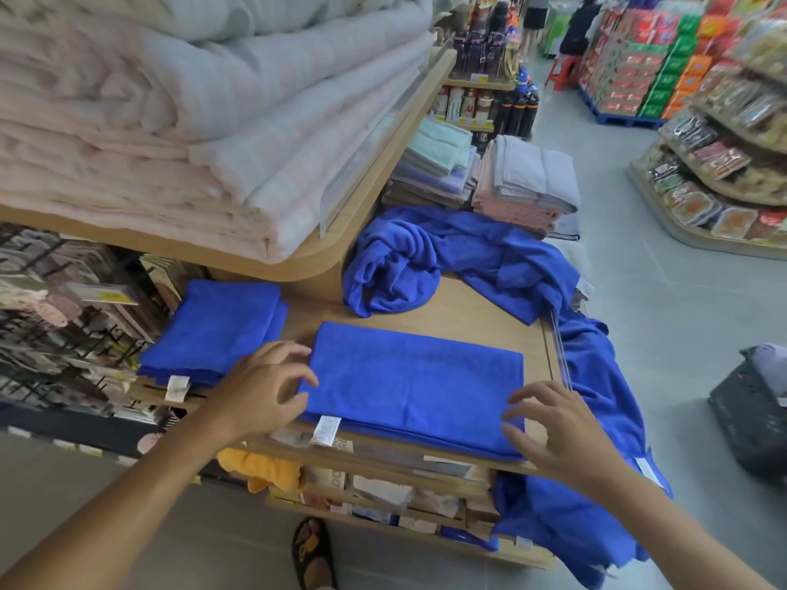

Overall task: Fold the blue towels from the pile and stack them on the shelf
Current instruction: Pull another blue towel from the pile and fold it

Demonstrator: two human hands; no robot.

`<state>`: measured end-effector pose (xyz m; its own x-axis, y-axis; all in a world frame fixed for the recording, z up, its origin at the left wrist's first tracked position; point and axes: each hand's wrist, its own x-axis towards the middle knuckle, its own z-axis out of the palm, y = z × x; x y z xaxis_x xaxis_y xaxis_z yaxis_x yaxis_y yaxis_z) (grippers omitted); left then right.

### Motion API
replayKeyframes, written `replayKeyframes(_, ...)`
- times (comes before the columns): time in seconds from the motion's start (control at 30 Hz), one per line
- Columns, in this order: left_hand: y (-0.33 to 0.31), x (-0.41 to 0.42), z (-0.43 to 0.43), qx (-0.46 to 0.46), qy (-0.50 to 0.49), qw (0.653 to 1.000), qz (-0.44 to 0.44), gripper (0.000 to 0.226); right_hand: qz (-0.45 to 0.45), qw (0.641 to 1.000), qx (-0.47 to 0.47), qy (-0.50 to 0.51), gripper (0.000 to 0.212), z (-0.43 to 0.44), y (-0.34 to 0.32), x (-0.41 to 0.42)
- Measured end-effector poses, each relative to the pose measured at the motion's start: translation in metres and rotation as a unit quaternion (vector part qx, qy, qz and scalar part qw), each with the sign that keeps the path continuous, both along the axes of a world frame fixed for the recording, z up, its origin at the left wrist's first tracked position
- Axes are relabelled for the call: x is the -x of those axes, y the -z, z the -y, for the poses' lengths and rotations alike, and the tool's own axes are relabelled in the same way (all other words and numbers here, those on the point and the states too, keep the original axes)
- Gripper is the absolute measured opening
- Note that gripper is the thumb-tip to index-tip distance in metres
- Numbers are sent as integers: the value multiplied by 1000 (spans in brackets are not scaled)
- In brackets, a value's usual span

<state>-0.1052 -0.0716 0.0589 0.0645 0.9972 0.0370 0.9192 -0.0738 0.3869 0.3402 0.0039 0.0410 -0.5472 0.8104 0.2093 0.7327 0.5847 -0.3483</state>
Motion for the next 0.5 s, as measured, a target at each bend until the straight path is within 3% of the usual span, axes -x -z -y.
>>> replayKeyframes(0.1, 1, -35, -29, -88, 29, 995, 45, 24, -49, 998, 27, 28, 37, -15, 1, 56)
replayKeyframes(0.17, 9, -66, -53, -113, 40, 992, 38, 30, -35, 998, 42, 44, 47, -23, 9, 102)
replayKeyframes(0.3, 39, -102, -81, -49, 31, 997, -51, 56, 51, 991, 61, 109, 69, -29, 38, 151)
replayKeyframes(0.4, 67, -99, -72, 19, -7, 991, -130, 70, 99, 983, 50, 146, 82, -26, 55, 140)
replayKeyframes(0.5, 81, -95, -63, 25, -21, 988, -149, 79, 123, 977, 37, 168, 94, -24, 62, 121)
